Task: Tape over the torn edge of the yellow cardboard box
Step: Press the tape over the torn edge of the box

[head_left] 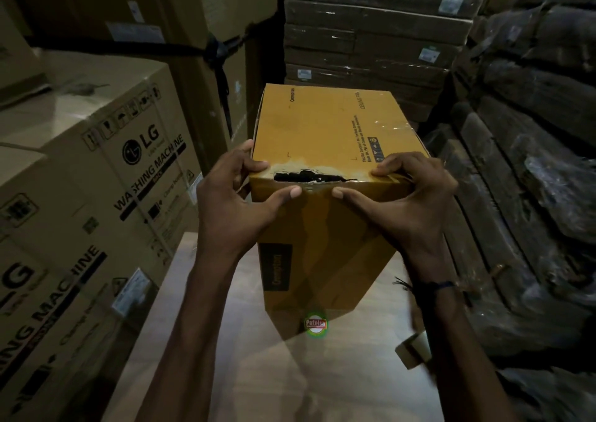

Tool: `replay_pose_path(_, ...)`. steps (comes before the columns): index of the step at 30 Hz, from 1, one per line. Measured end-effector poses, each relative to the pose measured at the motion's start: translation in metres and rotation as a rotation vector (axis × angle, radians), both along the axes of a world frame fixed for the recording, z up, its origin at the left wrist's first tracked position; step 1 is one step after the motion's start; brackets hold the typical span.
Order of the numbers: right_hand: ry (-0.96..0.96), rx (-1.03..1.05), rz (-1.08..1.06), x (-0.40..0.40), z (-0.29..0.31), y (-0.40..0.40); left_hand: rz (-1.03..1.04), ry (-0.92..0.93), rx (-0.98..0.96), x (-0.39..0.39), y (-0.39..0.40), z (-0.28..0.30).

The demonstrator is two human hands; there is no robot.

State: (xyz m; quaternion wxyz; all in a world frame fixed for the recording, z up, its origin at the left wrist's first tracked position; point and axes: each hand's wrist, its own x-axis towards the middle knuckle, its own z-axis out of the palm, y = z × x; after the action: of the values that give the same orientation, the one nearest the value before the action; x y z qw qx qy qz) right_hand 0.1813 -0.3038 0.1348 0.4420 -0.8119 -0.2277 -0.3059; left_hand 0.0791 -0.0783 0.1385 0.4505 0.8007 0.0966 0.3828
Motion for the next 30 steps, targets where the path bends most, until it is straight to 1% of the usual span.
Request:
replay_pose_path(3, 0.011, -0.018, -0.083, -0.003, 0.004, 0.011, 0.057, 0.011, -0.032, 0.003, -0.010, 0.001)
replay_pose_path(9, 0.011, -0.027, -0.027, -0.001, 0.000, 0.006, 0.036, 0.061, -0.021, 0.004, -0.006, -0.005)
replay_pose_path(12, 0.036, -0.067, -0.054, -0.004, 0.002, 0.005, 0.001, 0.070, -0.031, 0.002, -0.002, -0.005)
replay_pose_path(15, 0.060, -0.076, -0.094, -0.008, 0.006, 0.012, 0.062, 0.067, 0.005, 0.004, -0.008, -0.004)
replay_pose_path(18, 0.065, -0.081, -0.140, -0.011, 0.009, 0.019, 0.121, 0.034, -0.016, 0.008, -0.016, -0.004)
replay_pose_path(24, 0.085, -0.098, -0.112, -0.011, 0.011, 0.016, 0.106, 0.030, -0.019, 0.008, -0.015, -0.004)
replay_pose_path(27, 0.090, -0.126, -0.123, -0.012, 0.010, 0.015, 0.090, 0.060, -0.022, 0.007, -0.013, -0.006)
replay_pose_path(30, 0.087, -0.103, -0.136, -0.010, 0.011, 0.018, 0.099, 0.088, -0.026, 0.007, -0.015, -0.007)
